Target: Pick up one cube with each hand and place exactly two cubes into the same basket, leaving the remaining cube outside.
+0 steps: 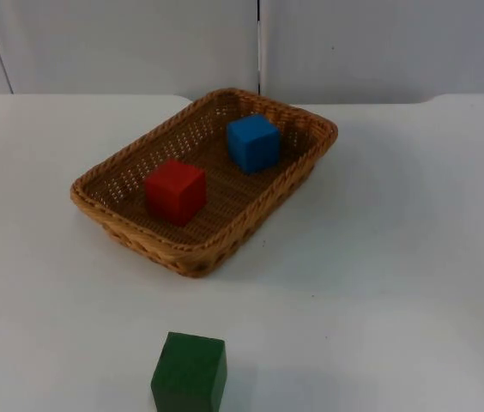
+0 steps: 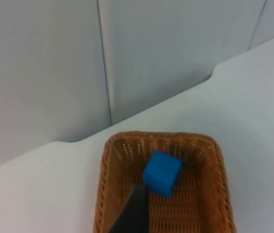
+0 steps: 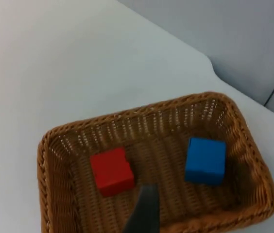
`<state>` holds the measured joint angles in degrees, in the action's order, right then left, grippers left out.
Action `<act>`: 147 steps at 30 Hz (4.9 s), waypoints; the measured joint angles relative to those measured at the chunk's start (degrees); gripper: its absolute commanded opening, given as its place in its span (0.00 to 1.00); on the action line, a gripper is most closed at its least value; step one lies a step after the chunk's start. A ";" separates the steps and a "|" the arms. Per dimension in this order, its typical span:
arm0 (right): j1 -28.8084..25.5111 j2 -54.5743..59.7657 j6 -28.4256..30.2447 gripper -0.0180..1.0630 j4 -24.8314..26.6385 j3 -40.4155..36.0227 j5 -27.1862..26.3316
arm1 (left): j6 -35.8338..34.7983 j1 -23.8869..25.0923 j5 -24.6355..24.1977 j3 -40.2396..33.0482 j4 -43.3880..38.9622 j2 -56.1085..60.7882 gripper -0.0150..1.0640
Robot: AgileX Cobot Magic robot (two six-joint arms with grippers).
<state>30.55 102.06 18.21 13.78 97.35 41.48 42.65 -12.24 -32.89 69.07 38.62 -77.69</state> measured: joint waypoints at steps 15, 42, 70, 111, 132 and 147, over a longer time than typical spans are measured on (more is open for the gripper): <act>0.00 -14.89 0.00 0.69 0.73 -22.88 -10.22 | -0.57 0.00 -1.63 -11.97 -0.36 12.58 0.80; 0.00 -46.05 0.00 0.69 1.68 -51.17 -13.74 | -13.83 0.00 -7.97 -26.36 -10.98 41.77 0.80; 0.00 -79.79 -2.72 0.69 1.58 -60.89 -0.54 | -29.00 0.00 -26.87 -26.55 -27.22 66.37 0.80; 0.00 -101.72 -13.49 0.69 -8.89 -66.71 15.43 | -34.29 0.00 -28.34 -39.92 -35.48 77.48 0.80; 0.00 -101.83 -17.31 0.69 -13.78 -67.76 20.62 | -40.00 0.00 -28.46 -40.38 -36.70 77.48 0.80; 0.00 -101.83 -17.31 0.77 -13.78 -67.76 20.62 | -40.10 0.00 -28.46 -40.38 -36.70 77.48 0.80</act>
<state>30.55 0.23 0.91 0.00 29.59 62.10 2.56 -12.24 -61.35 28.68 1.92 -0.21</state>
